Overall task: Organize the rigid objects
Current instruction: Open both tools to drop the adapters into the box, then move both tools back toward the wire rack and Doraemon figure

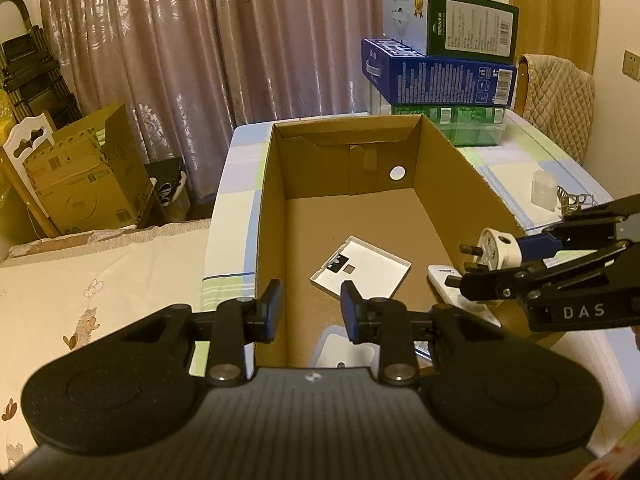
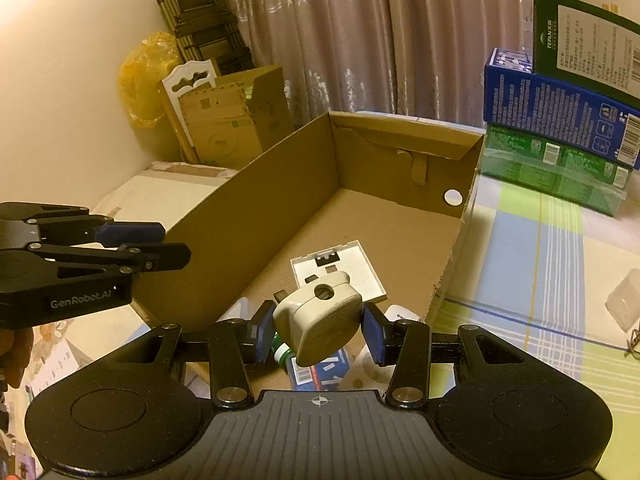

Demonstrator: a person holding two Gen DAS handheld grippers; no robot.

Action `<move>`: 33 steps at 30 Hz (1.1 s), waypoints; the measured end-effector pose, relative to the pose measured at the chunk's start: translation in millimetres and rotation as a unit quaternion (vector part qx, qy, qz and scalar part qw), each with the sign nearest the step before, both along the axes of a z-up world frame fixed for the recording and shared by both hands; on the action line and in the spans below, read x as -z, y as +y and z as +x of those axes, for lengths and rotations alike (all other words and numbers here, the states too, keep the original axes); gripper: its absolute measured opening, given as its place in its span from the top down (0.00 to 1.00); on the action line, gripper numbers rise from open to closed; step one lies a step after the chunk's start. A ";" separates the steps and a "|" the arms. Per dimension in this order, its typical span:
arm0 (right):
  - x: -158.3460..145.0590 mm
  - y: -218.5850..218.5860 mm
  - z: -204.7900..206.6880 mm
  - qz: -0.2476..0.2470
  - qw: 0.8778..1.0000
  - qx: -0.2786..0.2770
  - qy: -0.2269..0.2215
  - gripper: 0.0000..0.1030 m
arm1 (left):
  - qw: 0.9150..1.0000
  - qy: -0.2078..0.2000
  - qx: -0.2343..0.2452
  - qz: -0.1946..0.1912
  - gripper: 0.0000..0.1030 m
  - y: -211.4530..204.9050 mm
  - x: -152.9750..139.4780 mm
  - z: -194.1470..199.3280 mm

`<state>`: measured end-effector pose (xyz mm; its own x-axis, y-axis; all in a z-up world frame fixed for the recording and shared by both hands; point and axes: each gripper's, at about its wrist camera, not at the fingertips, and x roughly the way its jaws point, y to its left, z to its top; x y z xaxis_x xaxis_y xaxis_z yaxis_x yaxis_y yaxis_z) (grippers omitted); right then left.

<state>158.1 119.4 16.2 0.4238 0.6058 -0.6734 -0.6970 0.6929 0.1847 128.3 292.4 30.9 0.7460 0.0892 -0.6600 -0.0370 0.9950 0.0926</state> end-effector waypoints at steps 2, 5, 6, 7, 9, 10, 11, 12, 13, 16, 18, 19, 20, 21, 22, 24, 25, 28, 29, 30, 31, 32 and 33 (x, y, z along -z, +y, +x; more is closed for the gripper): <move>0.2 -0.6 -0.3 0.000 1.000 0.001 0.000 0.58 | 1.000 0.000 0.000 -0.003 0.74 -0.4 -0.2 -0.6; -0.1 -1.6 -0.9 0.000 1.000 0.003 -0.001 0.58 | 1.000 0.002 0.003 -0.002 0.74 -2.2 0.8 -1.4; 0.0 -1.9 -0.8 0.000 1.000 0.003 -0.001 0.58 | 1.000 0.002 0.003 -0.001 0.74 -1.9 1.2 -1.9; 0.1 -2.0 -0.7 0.001 1.000 0.003 -0.001 0.58 | 1.000 0.003 0.002 -0.002 0.74 -2.1 1.6 -1.9; 0.4 -3.1 -0.1 0.001 1.000 0.006 -0.001 0.58 | 1.000 0.003 0.001 -0.003 0.74 -1.5 2.5 -2.3; 0.5 -3.3 0.6 0.000 1.000 0.008 0.000 0.58 | 1.000 0.004 0.001 -0.004 0.74 -1.3 2.6 -2.2; 0.7 -3.6 1.3 0.000 1.000 0.009 0.002 0.58 | 1.000 0.004 0.000 -0.004 0.74 -1.1 2.9 -2.2; 0.9 -4.3 1.7 0.002 1.000 0.011 0.003 0.58 | 1.000 0.004 0.000 -0.004 0.74 -1.3 3.1 -2.3; 0.3 -5.0 1.8 0.005 1.000 0.012 0.002 0.58 | 1.000 0.004 0.001 -0.004 0.74 -1.3 3.1 -2.4; -3.8 -6.1 2.0 0.014 1.000 0.012 -0.003 0.58 | 1.000 0.003 -0.001 -0.004 0.74 -1.0 3.3 -2.9; -7.8 -9.4 0.9 0.021 1.000 0.016 -0.011 0.58 | 1.000 0.002 -0.001 -0.005 0.74 -1.4 2.7 -4.2; -10.1 -12.8 0.3 0.023 0.999 0.021 -0.015 0.58 | 1.000 0.001 -0.002 -0.005 0.74 -1.9 2.4 -5.1; -12.2 -17.4 -0.2 0.027 0.999 0.027 -0.018 0.58 | 1.000 0.000 -0.002 -0.006 0.74 -2.3 1.6 -6.2; -14.1 -23.8 -1.0 0.030 0.999 0.035 -0.020 0.58 | 1.000 -0.001 -0.003 -0.007 0.74 -3.4 0.7 -6.5; -15.4 -30.7 -1.8 0.033 0.998 0.043 -0.020 0.58 | 1.000 -0.003 -0.003 -0.008 0.74 -4.4 -0.4 -7.9; -17.3 -46.6 -3.6 0.039 0.997 0.061 -0.017 0.57 | 1.000 -0.005 -0.003 -0.009 0.74 -7.4 -3.3 -9.3; -18.3 -53.4 -5.1 0.040 0.997 0.068 -0.016 0.57 | 1.000 -0.007 -0.003 -0.011 0.74 -9.4 -4.9 -10.7; -22.3 -76.7 -13.4 0.045 0.995 0.090 -0.016 0.55 | 1.000 -0.014 -0.003 -0.016 0.74 -17.5 -10.9 -15.7; -23.6 -83.7 -16.8 0.045 0.994 0.095 -0.016 0.55 | 1.000 -0.016 -0.002 -0.017 0.74 -20.9 -13.2 -17.7; -24.6 -91.6 -20.5 0.045 0.994 0.102 -0.016 0.54 | 1.000 -0.018 -0.002 -0.019 0.74 -24.9 -15.8 -19.9; -26.2 -99.1 -24.2 0.044 0.993 0.108 -0.016 0.53 | 1.000 -0.020 -0.001 -0.020 0.74 -28.7 -18.8 -21.9; -27.6 -105.2 -27.9 0.045 0.992 0.114 -0.017 0.52 | 0.999 -0.023 0.000 -0.022 0.74 -32.5 -21.7 -24.1; -28.7 -112.7 -31.5 0.044 0.992 0.120 -0.016 0.52 | 0.999 -0.026 0.001 -0.024 0.74 -37.0 -24.7 -26.4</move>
<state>126.6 6.7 45.0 0.5833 0.5410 -0.6059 -0.5202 0.8217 0.2329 101.9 255.4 55.6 0.7792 0.0572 -0.6242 -0.0384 0.9983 0.0436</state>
